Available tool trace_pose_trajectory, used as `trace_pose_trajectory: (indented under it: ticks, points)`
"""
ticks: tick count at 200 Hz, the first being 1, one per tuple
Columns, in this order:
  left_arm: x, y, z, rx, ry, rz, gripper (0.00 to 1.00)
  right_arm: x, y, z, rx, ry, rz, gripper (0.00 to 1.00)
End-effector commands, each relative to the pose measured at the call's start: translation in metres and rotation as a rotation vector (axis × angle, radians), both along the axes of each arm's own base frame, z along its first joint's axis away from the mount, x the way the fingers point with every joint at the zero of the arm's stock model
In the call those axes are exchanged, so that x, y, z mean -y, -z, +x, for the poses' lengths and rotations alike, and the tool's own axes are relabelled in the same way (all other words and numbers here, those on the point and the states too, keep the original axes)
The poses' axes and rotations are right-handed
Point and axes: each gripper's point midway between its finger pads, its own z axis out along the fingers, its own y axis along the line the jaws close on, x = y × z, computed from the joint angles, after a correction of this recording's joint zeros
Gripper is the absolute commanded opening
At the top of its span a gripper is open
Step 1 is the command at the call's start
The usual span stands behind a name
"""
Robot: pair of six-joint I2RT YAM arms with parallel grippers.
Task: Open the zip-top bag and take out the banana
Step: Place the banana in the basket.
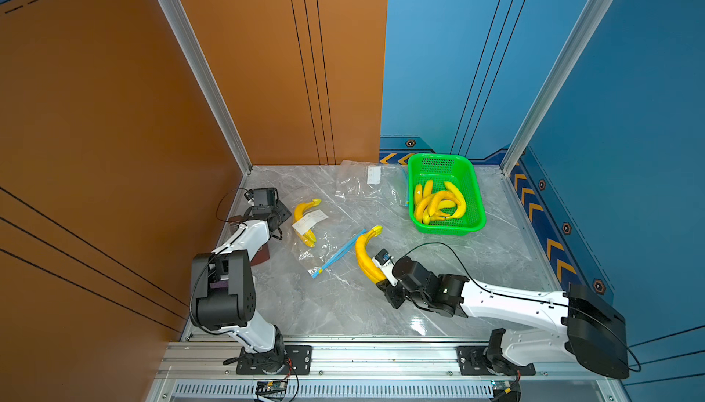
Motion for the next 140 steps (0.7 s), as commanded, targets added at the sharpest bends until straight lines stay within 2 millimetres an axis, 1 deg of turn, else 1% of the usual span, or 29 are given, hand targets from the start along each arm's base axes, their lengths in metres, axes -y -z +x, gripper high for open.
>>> trace_pose_trajectory:
  ticks: [1,17,40,43,45,49,80,98,111,130,140]
  points:
    - [0.006,-0.012,-0.019,0.022,0.033,0.021,0.79,0.028,-0.017,0.02,0.023,0.095,-0.013,0.21]
    - [0.014,-0.022,-0.03,0.05,0.058,0.033,0.82,0.049,-0.031,0.04,0.042,0.166,-0.008,0.22]
    - [0.029,-0.031,-0.041,0.079,0.099,0.042,0.83,0.087,-0.049,0.079,0.067,0.303,-0.007,0.23]
    - [0.032,-0.033,-0.042,0.083,0.104,0.042,0.83,0.088,-0.051,0.082,0.07,0.309,-0.003,0.23]
    - [0.033,-0.033,-0.043,0.085,0.108,0.043,0.83,0.096,-0.052,0.089,0.07,0.336,-0.004,0.23]
    - [0.035,-0.035,-0.044,0.091,0.113,0.044,0.83,0.103,-0.055,0.096,0.071,0.36,-0.003,0.23]
    - [0.054,-0.039,-0.05,0.109,0.167,0.057,0.83,0.142,-0.067,0.141,0.085,0.504,-0.019,0.23]
    - [0.061,-0.038,-0.051,0.105,0.187,0.062,0.84,0.157,-0.069,0.163,0.09,0.562,-0.032,0.23]
    - [0.064,-0.036,-0.052,0.101,0.201,0.057,0.84,0.165,-0.068,0.177,0.081,0.596,-0.037,0.23]
    - [0.068,-0.035,-0.053,0.099,0.214,0.054,0.84,0.175,-0.058,0.193,0.046,0.651,-0.034,0.22]
    - [0.068,-0.035,-0.055,0.102,0.215,0.055,0.84,0.177,-0.054,0.197,0.025,0.672,-0.018,0.21]
